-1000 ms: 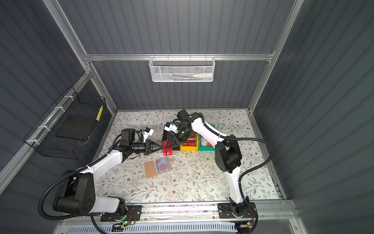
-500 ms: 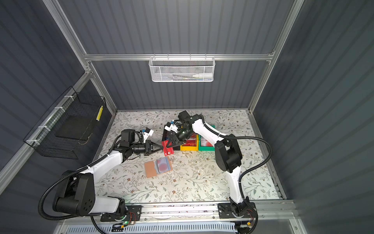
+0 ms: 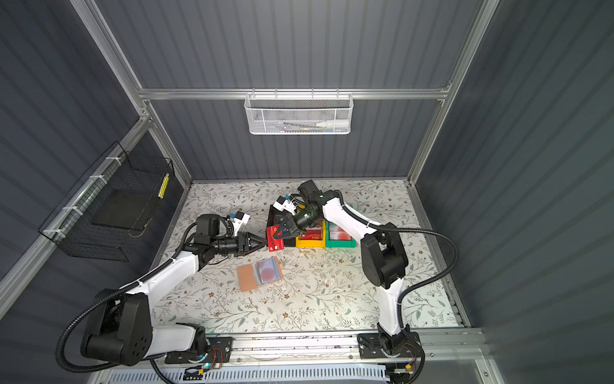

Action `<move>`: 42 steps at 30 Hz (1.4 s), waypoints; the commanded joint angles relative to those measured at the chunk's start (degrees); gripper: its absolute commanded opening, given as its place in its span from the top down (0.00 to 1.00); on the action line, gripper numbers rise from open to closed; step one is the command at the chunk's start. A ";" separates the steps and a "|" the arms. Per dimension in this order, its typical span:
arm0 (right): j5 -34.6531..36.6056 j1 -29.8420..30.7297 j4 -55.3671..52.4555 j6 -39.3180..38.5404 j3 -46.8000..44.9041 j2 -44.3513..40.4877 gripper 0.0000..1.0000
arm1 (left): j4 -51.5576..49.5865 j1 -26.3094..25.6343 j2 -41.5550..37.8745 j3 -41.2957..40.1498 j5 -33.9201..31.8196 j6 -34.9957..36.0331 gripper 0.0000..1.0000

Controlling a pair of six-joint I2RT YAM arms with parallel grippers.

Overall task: Take the credit cards out of the card holder
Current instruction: Pass the credit card.

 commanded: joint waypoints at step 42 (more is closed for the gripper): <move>13.43 -0.50 33.61 36.18 -1.99 -1.04 1.00 | 54.51 -3.22 5.46 -7.15 -15.48 -26.68 0.48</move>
